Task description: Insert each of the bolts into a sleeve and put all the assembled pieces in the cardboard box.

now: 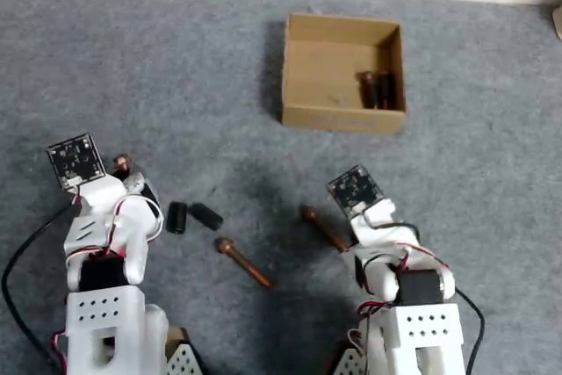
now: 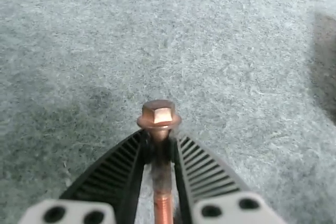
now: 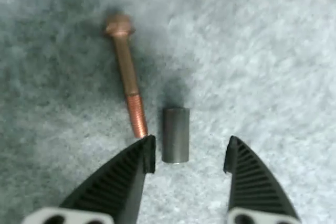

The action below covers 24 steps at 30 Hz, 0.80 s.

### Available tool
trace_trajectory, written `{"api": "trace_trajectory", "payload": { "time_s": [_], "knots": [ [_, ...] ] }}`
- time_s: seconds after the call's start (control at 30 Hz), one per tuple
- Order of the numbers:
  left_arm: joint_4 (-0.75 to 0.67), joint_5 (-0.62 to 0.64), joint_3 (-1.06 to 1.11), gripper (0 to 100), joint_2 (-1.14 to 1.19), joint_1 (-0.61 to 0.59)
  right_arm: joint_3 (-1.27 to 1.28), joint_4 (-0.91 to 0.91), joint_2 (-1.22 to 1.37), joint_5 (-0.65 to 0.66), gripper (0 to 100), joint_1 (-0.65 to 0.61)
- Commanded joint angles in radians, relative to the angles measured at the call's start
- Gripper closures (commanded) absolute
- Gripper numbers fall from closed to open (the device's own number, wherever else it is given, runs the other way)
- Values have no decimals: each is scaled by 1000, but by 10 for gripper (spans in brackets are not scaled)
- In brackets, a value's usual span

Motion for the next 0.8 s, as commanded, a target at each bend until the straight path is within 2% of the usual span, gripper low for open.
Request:
{"api": "trace_trajectory", "payload": {
  "time_s": [0.0, 0.47, 0.77],
  "knots": [
    [-25, -8, -10, 995, -19, -12, -21, 7, -7, -48, 797, 8],
    [-25, -8, -8, 995, -19, -12, 131, -127, -1, -49, 797, 8],
    [-25, -8, -8, 995, -19, -12, 143, -174, 1, -48, 797, 7]
  ]
}}
